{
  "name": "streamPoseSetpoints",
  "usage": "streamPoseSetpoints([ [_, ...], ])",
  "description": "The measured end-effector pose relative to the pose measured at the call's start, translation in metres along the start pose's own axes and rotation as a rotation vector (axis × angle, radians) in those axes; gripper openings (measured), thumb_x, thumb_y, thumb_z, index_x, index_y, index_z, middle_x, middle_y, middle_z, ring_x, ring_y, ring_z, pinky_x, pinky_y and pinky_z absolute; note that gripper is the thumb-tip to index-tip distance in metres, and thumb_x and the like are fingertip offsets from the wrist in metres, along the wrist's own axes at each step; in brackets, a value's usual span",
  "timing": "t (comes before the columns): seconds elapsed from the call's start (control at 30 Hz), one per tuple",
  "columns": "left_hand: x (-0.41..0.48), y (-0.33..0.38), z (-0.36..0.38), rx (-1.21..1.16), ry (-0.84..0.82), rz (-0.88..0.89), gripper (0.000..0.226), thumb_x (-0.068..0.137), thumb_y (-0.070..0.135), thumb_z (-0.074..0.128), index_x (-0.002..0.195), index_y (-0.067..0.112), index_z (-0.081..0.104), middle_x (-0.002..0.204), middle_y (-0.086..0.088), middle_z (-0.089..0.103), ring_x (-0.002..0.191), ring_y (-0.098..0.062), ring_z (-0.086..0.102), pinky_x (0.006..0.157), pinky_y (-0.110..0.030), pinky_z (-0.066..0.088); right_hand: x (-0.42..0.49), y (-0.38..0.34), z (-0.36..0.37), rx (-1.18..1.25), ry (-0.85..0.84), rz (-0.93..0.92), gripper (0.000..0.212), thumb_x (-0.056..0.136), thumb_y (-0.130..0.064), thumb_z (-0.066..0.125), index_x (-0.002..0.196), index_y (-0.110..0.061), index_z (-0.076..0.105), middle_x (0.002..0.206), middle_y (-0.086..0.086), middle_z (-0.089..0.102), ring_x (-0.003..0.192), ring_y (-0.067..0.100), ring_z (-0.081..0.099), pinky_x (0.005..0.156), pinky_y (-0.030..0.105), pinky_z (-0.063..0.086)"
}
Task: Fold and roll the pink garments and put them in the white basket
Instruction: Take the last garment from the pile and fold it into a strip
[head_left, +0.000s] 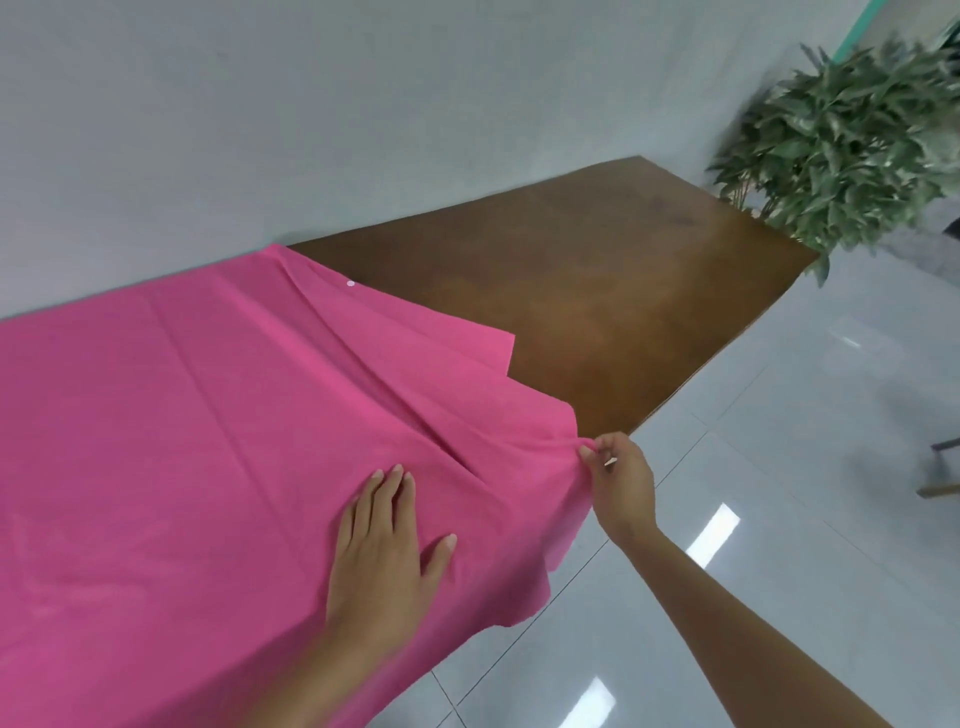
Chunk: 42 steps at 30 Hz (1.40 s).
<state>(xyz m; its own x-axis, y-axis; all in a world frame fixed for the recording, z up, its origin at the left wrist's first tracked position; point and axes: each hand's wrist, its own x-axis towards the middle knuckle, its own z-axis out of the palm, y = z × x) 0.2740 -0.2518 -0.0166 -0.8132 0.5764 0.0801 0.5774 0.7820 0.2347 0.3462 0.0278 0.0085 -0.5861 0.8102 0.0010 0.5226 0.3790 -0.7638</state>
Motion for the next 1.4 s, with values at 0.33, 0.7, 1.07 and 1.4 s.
streamPoseSetpoints([
  [0.33,0.01,0.03,0.009,0.031,0.07,-0.184,0.08,0.094,0.065,0.035,0.139,0.002,0.053,0.144,-0.01,0.05,0.14,-0.03,0.04,0.118,-0.049,0.031,0.071,0.025,-0.023,-0.336,-0.037,-0.249,0.018,0.091,-0.045,0.069,0.084,-0.029,0.065,0.095,-0.01,0.057,0.096,0.017,0.043,0.086,0.04,0.036],
  [0.7,0.01,0.033,0.008,0.08,0.129,-0.202,0.081,0.094,0.072,0.034,0.142,0.008,0.051,0.148,-0.005,0.047,0.139,-0.025,0.042,0.117,-0.046,0.035,0.2,0.037,-0.036,-0.359,-0.189,-0.416,0.018,0.095,-0.045,0.064,0.086,-0.03,0.069,0.104,-0.003,0.065,0.112,0.028,0.047,0.097,0.045,0.031],
  [1.07,0.008,0.039,0.005,0.044,0.151,-0.242,0.079,0.093,0.073,0.037,0.145,0.014,0.047,0.147,0.001,0.045,0.137,-0.02,0.041,0.118,-0.038,0.03,0.246,0.034,-0.041,-0.337,-0.184,-0.407,0.029,0.097,-0.046,0.059,0.106,-0.019,0.063,0.117,0.01,0.057,0.116,0.033,0.047,0.101,0.047,0.033],
  [1.4,0.008,0.041,0.002,0.037,0.148,-0.25,0.077,0.092,0.071,0.04,0.146,0.017,0.046,0.149,0.002,0.044,0.139,-0.018,0.04,0.117,-0.034,0.025,0.169,0.116,-0.077,-0.429,-0.417,-0.781,0.075,0.101,-0.066,0.015,0.162,-0.022,0.009,0.168,-0.009,0.007,0.154,0.005,0.002,0.125,0.029,-0.001],
])
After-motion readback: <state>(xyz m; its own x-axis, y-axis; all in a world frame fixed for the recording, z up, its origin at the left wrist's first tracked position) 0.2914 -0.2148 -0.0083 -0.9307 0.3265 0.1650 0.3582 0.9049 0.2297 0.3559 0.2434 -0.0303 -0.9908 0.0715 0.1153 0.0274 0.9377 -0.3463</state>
